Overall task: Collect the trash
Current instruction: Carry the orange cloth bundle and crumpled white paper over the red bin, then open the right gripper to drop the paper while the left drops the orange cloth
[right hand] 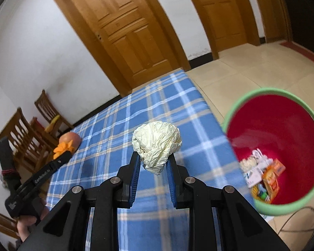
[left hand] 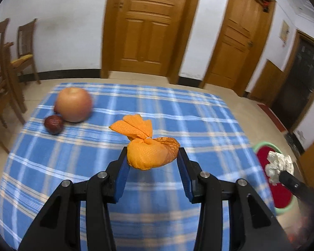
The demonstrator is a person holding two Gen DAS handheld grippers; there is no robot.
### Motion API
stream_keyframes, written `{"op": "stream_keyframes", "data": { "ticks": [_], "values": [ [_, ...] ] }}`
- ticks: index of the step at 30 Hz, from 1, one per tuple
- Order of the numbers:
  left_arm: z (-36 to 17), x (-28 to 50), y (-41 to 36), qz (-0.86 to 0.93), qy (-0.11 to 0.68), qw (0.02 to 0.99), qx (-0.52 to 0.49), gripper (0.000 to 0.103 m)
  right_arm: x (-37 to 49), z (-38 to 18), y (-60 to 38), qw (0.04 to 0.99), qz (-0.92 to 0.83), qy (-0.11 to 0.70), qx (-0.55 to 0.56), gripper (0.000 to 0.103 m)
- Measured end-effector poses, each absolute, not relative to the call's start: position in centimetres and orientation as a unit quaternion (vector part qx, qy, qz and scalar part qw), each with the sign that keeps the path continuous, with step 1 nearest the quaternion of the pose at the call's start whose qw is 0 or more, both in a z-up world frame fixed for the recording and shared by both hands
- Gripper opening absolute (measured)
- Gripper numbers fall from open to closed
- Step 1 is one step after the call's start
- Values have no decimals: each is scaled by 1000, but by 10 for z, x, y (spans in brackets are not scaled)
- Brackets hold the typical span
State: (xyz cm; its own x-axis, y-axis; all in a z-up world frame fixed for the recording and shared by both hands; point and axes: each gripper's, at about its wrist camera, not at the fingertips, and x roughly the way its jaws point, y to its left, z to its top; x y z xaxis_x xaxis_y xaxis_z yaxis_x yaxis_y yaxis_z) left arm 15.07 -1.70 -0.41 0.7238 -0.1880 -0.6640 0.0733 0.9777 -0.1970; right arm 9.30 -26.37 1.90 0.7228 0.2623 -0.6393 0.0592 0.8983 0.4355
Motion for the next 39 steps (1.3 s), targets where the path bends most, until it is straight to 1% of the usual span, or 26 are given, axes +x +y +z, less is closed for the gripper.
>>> {"op": "stream_keyframes", "data": {
  "ticks": [5,12,20,27,30,32,37,39],
  "values": [
    [-1,144,-58,-127,382,912,-78,45,67,23,-296,905,29,355,234,25],
    [4,139,-114,-168,392,903,-50,45,43,18,-342,903,-13,346,255,25],
    [-5,137,-170,-211,407,889,-15,45,28,2,-383,897,-52,344,273,26],
    [-18,138,-206,-241,419,875,10,45,27,-13,-408,892,-85,354,269,28],
    [-22,136,-218,-252,418,873,22,45,28,-19,-414,888,-84,361,272,32],
    [-26,136,-224,-256,422,869,27,45,29,-21,-418,888,-87,361,273,38],
    [-33,138,-236,-263,428,864,36,46,30,-24,-424,887,-87,359,277,39],
    [-35,138,-239,-266,431,862,38,46,29,-24,-426,887,-87,356,279,43]
  ]
}}
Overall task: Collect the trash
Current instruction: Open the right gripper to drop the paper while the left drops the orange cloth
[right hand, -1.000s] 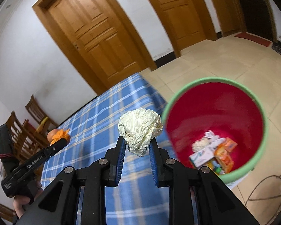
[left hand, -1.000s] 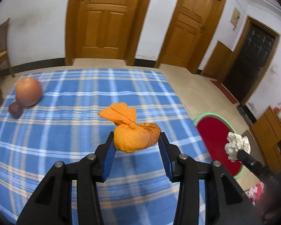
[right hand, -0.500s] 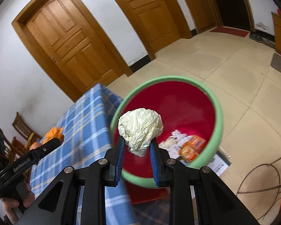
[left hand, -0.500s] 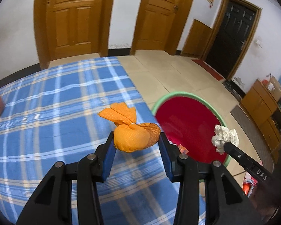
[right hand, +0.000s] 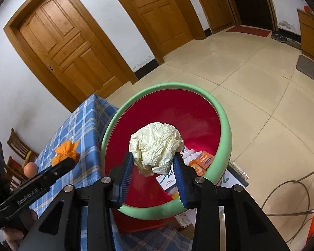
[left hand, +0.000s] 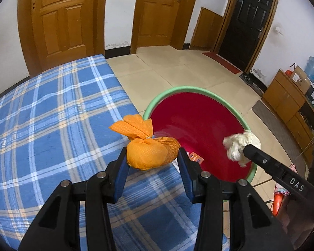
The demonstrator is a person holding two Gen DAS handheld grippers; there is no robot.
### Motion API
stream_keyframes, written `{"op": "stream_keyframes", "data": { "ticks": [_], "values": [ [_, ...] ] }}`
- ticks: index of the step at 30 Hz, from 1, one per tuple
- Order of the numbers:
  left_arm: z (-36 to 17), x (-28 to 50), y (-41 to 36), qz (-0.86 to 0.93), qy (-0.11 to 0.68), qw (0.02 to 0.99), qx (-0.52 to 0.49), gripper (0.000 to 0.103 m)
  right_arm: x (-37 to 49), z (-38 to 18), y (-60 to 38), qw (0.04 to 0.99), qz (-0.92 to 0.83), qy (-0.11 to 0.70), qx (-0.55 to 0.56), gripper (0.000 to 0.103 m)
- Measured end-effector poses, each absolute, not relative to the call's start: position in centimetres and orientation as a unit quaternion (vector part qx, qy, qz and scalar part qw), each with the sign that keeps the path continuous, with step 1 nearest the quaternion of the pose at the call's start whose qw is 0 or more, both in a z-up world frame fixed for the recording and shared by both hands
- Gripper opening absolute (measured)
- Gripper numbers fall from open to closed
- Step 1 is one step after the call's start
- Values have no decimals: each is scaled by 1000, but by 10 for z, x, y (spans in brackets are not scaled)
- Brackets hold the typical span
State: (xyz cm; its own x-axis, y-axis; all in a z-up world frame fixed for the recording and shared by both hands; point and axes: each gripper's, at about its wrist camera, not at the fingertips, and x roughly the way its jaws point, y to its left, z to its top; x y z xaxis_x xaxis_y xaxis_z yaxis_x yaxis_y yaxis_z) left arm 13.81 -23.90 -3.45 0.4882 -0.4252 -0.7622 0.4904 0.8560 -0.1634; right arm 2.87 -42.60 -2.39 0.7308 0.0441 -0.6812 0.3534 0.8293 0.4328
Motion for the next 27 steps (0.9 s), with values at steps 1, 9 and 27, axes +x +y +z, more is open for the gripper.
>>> {"op": "stream_keyframes", "data": {
  "ticks": [1,9,27],
  "values": [
    [-36,138,-241,-267,432,861,39,46,29,-24,-427,888,-88,356,279,46],
    [-42,136,-257,-284,436,852,54,46,27,-24,-435,885,-98,352,288,56],
    [-31,128,-259,-277,418,863,60,67,20,-17,-435,890,-106,347,277,60]
  ]
}}
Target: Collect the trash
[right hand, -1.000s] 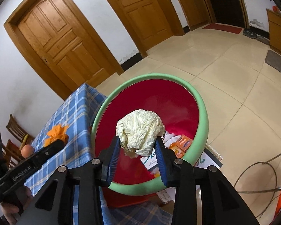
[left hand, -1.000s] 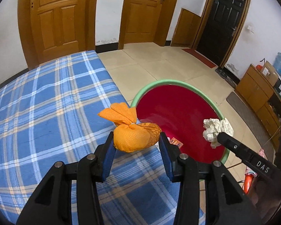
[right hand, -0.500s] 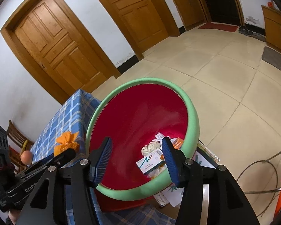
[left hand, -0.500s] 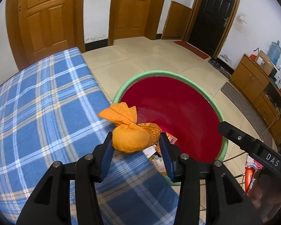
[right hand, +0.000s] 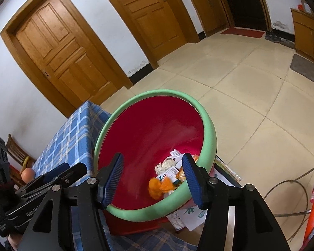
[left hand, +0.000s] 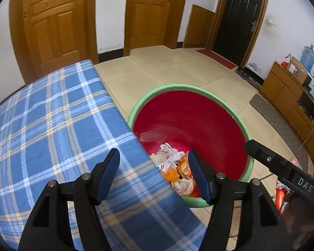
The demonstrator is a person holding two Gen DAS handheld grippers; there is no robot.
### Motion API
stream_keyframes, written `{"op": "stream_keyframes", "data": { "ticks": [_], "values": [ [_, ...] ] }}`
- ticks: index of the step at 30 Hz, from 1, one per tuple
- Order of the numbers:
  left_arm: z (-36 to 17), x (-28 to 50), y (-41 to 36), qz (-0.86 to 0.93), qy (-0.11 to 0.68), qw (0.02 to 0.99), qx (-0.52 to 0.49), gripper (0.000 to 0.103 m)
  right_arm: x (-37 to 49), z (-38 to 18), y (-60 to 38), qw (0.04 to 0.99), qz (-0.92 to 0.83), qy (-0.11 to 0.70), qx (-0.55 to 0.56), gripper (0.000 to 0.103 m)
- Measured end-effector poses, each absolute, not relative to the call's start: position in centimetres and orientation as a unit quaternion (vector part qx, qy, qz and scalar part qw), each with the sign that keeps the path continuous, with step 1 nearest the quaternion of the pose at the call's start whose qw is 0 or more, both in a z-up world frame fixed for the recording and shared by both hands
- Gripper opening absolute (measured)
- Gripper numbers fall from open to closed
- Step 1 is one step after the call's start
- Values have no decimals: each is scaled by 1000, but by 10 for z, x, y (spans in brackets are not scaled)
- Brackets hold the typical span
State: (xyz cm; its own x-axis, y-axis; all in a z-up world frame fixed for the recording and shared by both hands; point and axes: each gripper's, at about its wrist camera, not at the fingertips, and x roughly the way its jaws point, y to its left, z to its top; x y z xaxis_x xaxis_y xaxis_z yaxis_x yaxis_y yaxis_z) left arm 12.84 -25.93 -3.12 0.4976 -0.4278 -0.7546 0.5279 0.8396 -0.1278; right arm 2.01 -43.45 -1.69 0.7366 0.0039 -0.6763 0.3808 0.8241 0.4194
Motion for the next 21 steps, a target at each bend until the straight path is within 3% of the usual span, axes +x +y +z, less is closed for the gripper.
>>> {"op": "stream_keyframes", "data": {
  "ticks": [6,8,21],
  "values": [
    [-19,119,-237,-257,408,875,45,71,16,-8,-421,896,-99,341,265,66],
    [-15,115,-228,-248,403,880,40,76,14,-4,-414,899,-99,340,257,75],
    [9,81,-145,-150,370,917,21,92,6,21,-344,918,-63,340,197,82]
  ]
}}
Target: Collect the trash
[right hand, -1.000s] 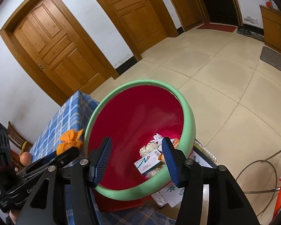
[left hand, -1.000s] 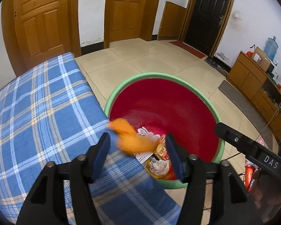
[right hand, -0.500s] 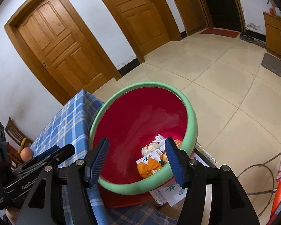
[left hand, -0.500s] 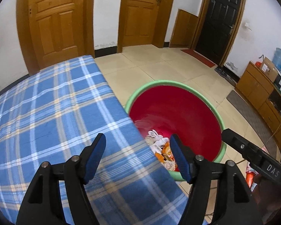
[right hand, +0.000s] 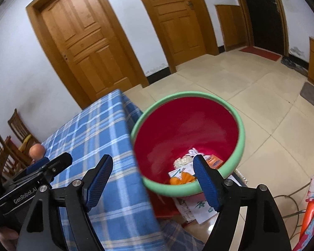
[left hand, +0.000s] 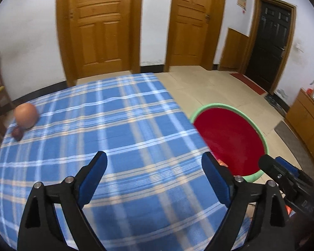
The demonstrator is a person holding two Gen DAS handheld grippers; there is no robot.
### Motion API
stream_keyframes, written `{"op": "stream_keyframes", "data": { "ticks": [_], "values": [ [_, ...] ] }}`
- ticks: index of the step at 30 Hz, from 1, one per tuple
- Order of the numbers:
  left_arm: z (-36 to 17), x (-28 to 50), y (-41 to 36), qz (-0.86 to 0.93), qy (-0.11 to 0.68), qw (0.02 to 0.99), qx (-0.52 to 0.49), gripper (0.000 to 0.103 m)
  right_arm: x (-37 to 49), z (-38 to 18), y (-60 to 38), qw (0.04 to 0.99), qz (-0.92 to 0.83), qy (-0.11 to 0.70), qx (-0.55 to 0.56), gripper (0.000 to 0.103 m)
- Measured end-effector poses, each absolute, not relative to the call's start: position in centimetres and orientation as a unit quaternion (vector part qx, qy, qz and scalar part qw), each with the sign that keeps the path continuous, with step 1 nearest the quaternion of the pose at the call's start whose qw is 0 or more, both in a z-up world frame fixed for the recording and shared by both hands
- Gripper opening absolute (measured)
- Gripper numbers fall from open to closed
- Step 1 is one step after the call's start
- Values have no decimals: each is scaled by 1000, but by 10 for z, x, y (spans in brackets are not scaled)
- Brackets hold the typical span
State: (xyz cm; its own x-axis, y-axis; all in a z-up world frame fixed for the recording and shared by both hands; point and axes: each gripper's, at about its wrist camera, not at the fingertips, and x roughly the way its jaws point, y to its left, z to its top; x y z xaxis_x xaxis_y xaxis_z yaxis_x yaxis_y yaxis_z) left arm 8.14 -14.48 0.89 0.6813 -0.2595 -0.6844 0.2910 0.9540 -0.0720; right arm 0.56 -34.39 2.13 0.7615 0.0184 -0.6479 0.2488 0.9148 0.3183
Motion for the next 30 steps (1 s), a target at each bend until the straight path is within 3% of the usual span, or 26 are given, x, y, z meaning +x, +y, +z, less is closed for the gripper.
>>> {"op": "stream_keyframes", "data": {
  "ticks": [9,12,30],
  "values": [
    [20,55,-91,-92,358,929,8,93,-11,39,-296,933,-38,321,158,84],
    [24,44,-79,-76,354,932,5,93,-16,44,-284,939,-31,310,148,93],
    [43,-1,-33,-27,337,941,-15,93,-46,65,-231,955,-10,282,89,93]
  ]
}}
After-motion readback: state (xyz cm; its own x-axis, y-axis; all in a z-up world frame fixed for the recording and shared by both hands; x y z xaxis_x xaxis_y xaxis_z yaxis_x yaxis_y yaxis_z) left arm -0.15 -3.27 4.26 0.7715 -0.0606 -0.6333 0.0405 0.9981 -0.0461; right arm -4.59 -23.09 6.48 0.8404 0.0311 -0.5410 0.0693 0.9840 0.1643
